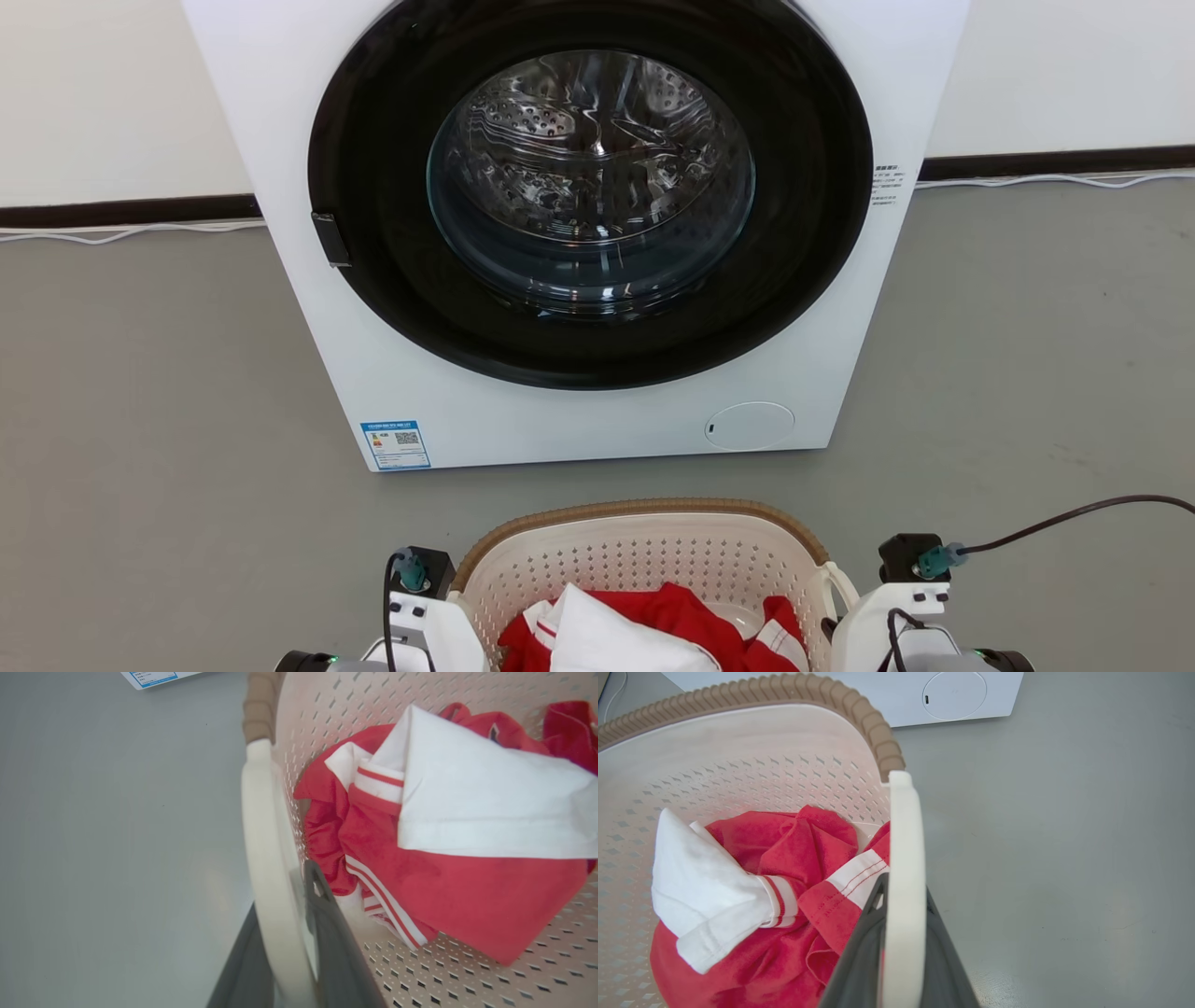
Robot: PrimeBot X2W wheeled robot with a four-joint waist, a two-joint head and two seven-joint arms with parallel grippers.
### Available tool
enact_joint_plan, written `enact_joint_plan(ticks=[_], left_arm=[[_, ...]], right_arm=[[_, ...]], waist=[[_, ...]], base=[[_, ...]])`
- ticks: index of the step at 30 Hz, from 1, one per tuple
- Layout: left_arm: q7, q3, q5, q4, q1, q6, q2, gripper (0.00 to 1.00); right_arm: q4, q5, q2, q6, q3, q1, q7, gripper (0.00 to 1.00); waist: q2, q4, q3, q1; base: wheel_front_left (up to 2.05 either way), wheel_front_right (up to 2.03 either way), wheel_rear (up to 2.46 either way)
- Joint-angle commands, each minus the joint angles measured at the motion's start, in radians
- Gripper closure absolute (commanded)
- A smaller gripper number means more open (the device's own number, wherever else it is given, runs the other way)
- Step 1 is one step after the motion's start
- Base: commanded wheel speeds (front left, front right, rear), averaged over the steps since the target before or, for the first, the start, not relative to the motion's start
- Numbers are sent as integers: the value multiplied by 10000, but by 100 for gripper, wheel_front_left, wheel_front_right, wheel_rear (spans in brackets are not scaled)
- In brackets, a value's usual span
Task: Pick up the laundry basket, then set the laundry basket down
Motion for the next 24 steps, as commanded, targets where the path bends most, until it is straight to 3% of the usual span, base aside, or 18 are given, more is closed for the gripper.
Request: enact_joint_plan(ticks=[1,24], left_arm=[[-32,102,-34,-93,-256,-169,168,100],[-58,-60,-176,-79,-346,-112,181,100]], right_arm=[[-170,129,20,50,165,-432,-201,100],[-144,729,20,50,719,-514,-357,100]], waist=[[-1,-3,-2,0],[-1,28,64,0]], base=[[0,0,0],[0,0,0]])
